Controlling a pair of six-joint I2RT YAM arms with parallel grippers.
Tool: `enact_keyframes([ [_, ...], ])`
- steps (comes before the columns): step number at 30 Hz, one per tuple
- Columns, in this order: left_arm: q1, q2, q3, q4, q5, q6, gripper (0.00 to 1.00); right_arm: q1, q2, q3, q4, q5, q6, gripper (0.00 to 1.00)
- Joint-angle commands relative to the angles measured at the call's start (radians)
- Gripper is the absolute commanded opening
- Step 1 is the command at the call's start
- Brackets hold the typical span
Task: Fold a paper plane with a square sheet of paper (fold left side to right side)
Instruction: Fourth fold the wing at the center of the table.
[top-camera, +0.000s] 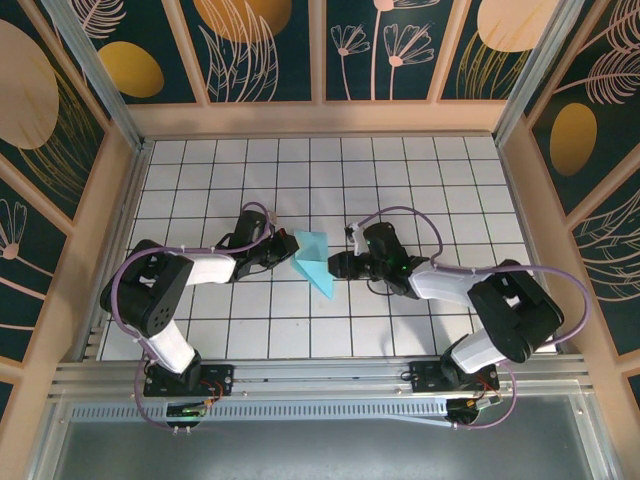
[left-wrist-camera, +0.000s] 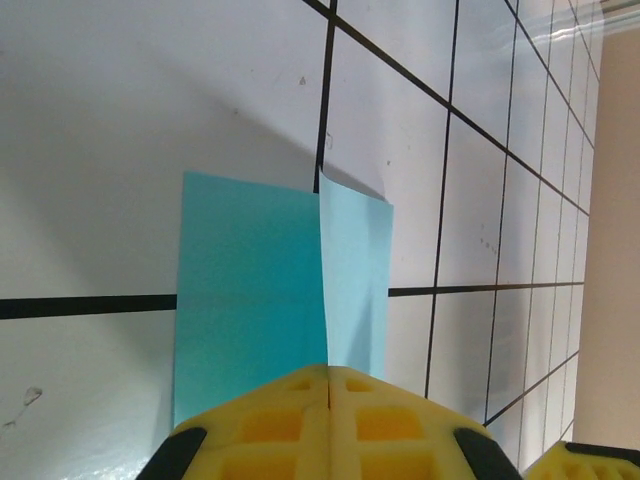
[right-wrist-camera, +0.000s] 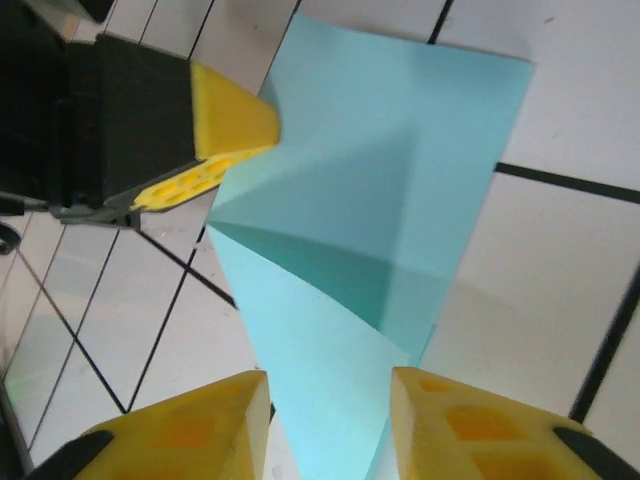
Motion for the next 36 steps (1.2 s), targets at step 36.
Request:
enact_keyframes([
  [36, -0.074, -0.073, 0.008, -0.005, -0.069, -0.188, 0.00, 0.495, 0.337, 0.526, -0.741, 0.864, 0.159, 0.49],
])
